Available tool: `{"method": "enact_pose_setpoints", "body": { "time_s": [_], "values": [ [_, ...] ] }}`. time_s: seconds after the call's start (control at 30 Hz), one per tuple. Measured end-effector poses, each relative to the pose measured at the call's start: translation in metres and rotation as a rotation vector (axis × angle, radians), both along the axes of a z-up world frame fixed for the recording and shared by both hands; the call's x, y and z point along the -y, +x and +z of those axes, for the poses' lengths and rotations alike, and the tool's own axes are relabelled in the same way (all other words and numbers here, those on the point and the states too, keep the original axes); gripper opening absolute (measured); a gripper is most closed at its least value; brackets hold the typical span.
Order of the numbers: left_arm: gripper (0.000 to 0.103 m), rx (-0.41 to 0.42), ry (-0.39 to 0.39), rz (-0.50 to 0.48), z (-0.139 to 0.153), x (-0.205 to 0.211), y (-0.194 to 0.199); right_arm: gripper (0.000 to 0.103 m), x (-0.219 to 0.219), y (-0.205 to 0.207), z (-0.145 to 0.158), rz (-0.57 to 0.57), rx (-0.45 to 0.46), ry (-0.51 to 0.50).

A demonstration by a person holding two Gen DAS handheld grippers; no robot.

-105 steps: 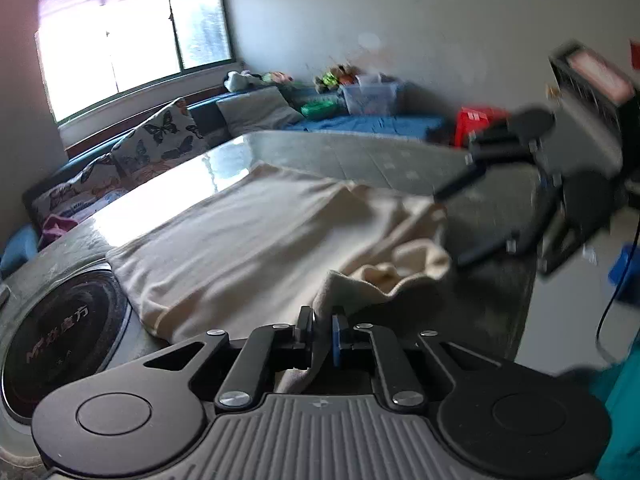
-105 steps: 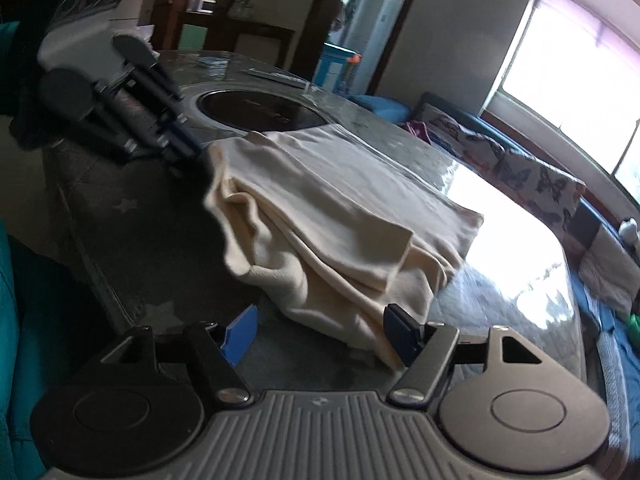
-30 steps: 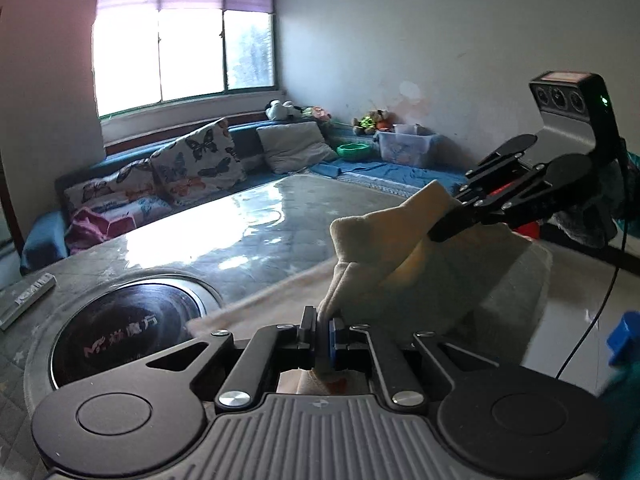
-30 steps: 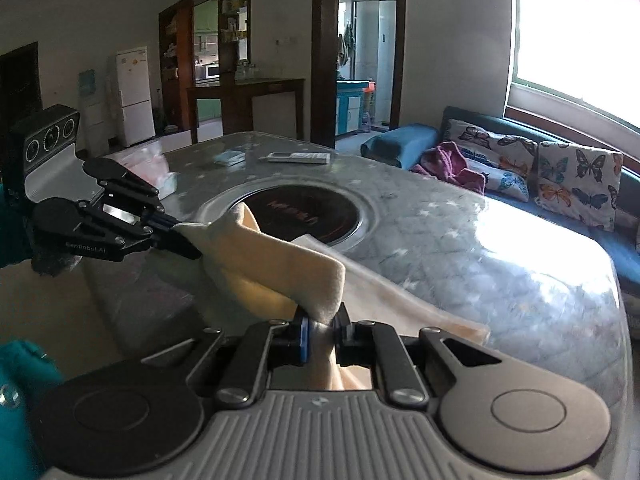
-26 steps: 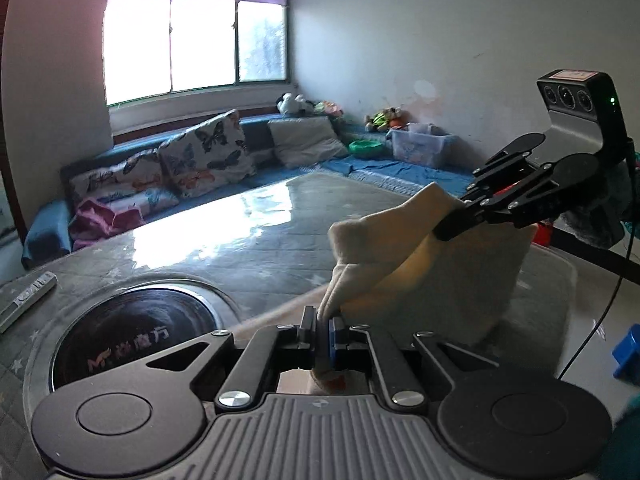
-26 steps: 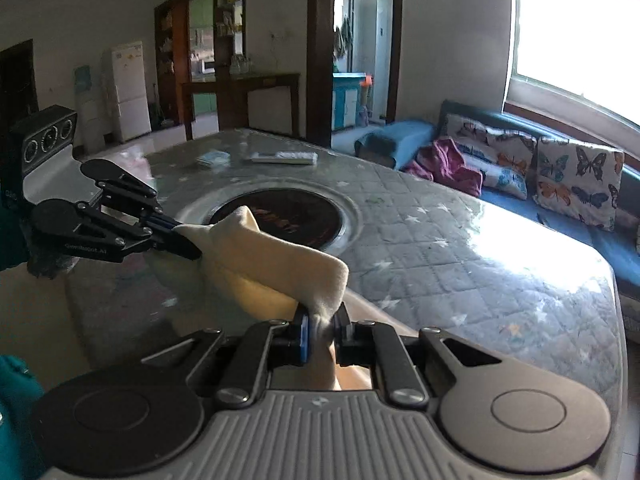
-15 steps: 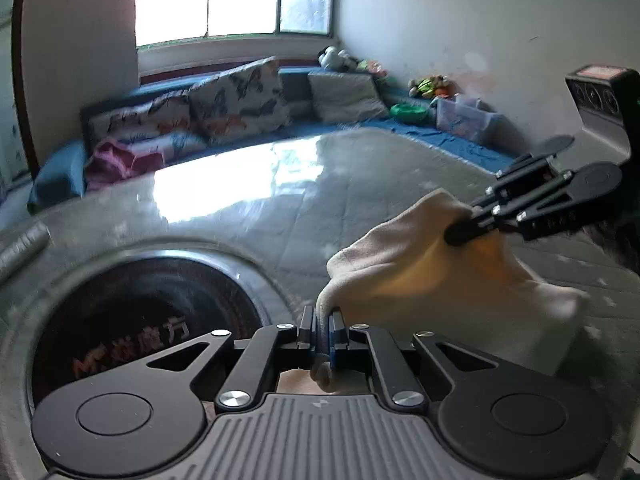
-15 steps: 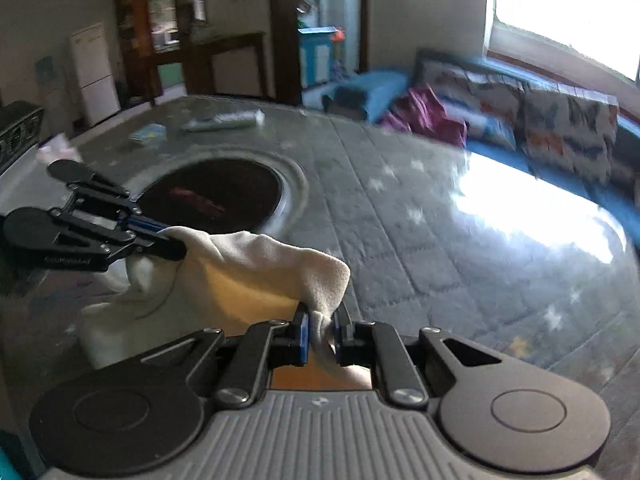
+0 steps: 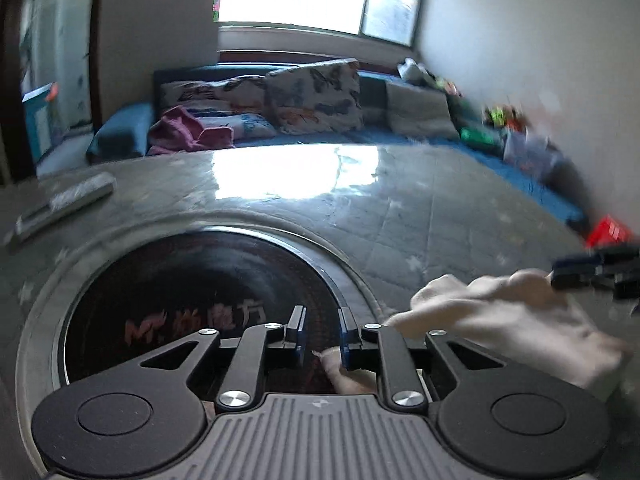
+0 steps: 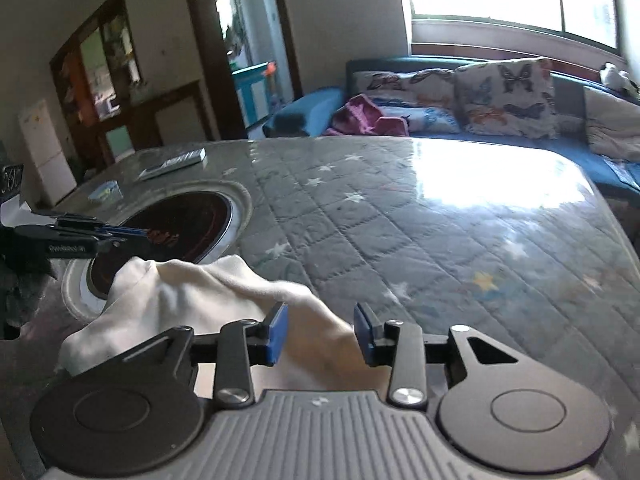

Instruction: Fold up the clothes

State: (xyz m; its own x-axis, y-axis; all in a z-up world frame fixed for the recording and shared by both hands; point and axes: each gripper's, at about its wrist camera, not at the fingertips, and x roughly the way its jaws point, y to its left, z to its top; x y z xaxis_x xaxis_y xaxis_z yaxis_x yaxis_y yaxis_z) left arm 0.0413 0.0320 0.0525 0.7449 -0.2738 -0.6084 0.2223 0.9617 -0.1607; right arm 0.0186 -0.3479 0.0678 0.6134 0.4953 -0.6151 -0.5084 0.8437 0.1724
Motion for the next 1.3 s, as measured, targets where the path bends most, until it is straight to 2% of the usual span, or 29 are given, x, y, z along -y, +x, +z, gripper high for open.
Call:
{"method": "enact_pose_setpoints", "body": {
  "time_s": [0.03, 0.17, 0.2, 0.37, 0.43, 0.5, 0.57, 0.7, 0.87, 0.9, 1.0, 1.13, 1.2, 1.3],
  "values": [
    [0.023, -0.003, -0.016, -0.001, 0.001, -0.001, -0.007, 0.038, 0.006, -0.006, -0.001, -0.011, -0.002, 0.005],
    [0.041, -0.029, -0.066, -0.008, 0.001, 0.002, -0.024, 0.038, 0.023, -0.022, -0.008, -0.052, -0.006, 0.022],
    [0.041, -0.034, -0.074, -0.005, 0.0, 0.005, -0.026, 0.038, 0.023, -0.022, -0.009, -0.058, -0.006, 0.025],
    [0.039, -0.063, -0.1, 0.007, -0.008, 0.013, -0.021, 0.037, 0.024, -0.019, -0.014, -0.086, -0.004, 0.041],
    [0.029, -0.067, -0.098, 0.003, -0.011, 0.017, -0.021, 0.031, 0.025, -0.017, -0.015, -0.098, -0.003, 0.047],
    [0.009, -0.071, -0.098, -0.001, -0.013, 0.019, -0.021, 0.03, 0.025, -0.016, -0.017, -0.109, -0.003, 0.054],
    [0.006, -0.059, -0.085, 0.007, -0.01, 0.021, -0.023, 0.029, 0.026, -0.015, -0.019, -0.12, -0.002, 0.06],
    [0.006, -0.018, -0.071, 0.015, -0.001, 0.02, -0.03, 0.024, 0.024, -0.008, -0.026, -0.133, -0.008, 0.065],
    [0.007, -0.049, -0.031, 0.032, -0.011, 0.023, -0.028, 0.018, 0.02, -0.002, -0.037, -0.154, -0.009, 0.059],
    [0.009, -0.056, -0.028, 0.035, -0.013, 0.023, -0.028, 0.013, 0.019, -0.003, -0.038, -0.16, -0.003, 0.058],
    [0.011, -0.071, -0.017, 0.042, -0.019, 0.023, -0.027, 0.008, 0.013, -0.008, -0.035, -0.173, 0.038, 0.005],
    [0.017, -0.07, 0.003, 0.054, -0.02, 0.023, -0.027, 0.008, 0.004, -0.009, -0.037, -0.186, 0.064, -0.065],
    [0.024, -0.068, 0.008, 0.064, -0.019, 0.021, -0.028, 0.008, 0.004, -0.01, -0.034, -0.2, 0.065, -0.063],
    [0.025, -0.05, 0.017, 0.077, -0.011, 0.018, -0.031, 0.008, 0.0, -0.017, -0.024, -0.194, 0.095, -0.063]
  ]
}}
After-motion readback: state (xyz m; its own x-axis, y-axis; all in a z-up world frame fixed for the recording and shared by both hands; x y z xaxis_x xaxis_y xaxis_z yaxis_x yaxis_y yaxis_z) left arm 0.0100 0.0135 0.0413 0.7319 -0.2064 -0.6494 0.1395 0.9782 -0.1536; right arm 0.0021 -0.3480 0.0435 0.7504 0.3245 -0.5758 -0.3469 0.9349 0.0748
